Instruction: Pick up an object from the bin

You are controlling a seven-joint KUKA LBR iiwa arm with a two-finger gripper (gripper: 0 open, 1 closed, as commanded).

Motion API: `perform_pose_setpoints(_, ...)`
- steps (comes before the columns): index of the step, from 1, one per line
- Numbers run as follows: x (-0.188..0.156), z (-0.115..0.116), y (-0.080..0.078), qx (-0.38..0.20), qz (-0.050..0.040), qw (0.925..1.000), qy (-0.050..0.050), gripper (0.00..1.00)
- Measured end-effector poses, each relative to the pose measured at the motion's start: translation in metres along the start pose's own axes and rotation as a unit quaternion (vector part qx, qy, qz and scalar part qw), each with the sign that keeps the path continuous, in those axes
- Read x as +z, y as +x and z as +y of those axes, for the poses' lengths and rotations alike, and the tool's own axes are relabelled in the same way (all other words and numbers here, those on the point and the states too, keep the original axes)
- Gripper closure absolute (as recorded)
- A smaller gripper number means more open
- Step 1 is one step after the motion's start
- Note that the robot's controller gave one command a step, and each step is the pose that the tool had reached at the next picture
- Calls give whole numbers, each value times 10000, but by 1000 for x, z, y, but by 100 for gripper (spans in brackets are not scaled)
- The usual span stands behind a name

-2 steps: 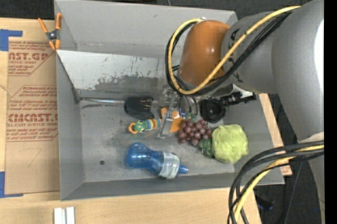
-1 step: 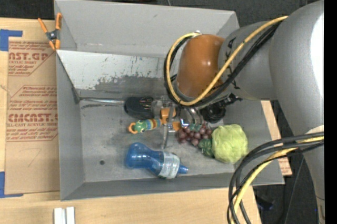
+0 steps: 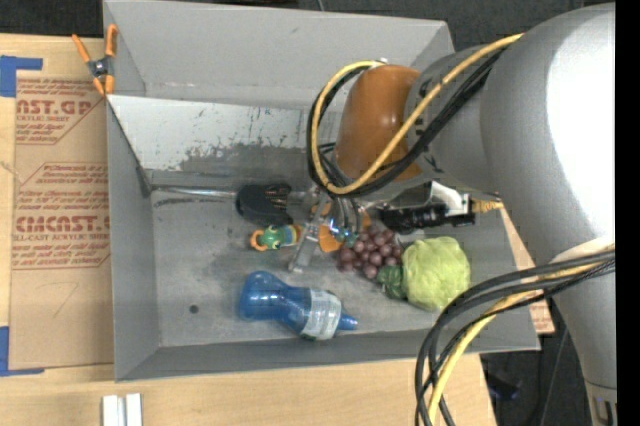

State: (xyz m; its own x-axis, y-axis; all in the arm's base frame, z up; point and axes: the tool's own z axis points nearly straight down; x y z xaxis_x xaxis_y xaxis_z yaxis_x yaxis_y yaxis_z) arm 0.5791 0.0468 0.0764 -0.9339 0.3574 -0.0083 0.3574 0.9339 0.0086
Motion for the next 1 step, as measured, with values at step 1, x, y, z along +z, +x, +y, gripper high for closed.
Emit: perform_pose_setpoints(1, 3, -15, 16, -2220, -13, 9750, 2, 0)
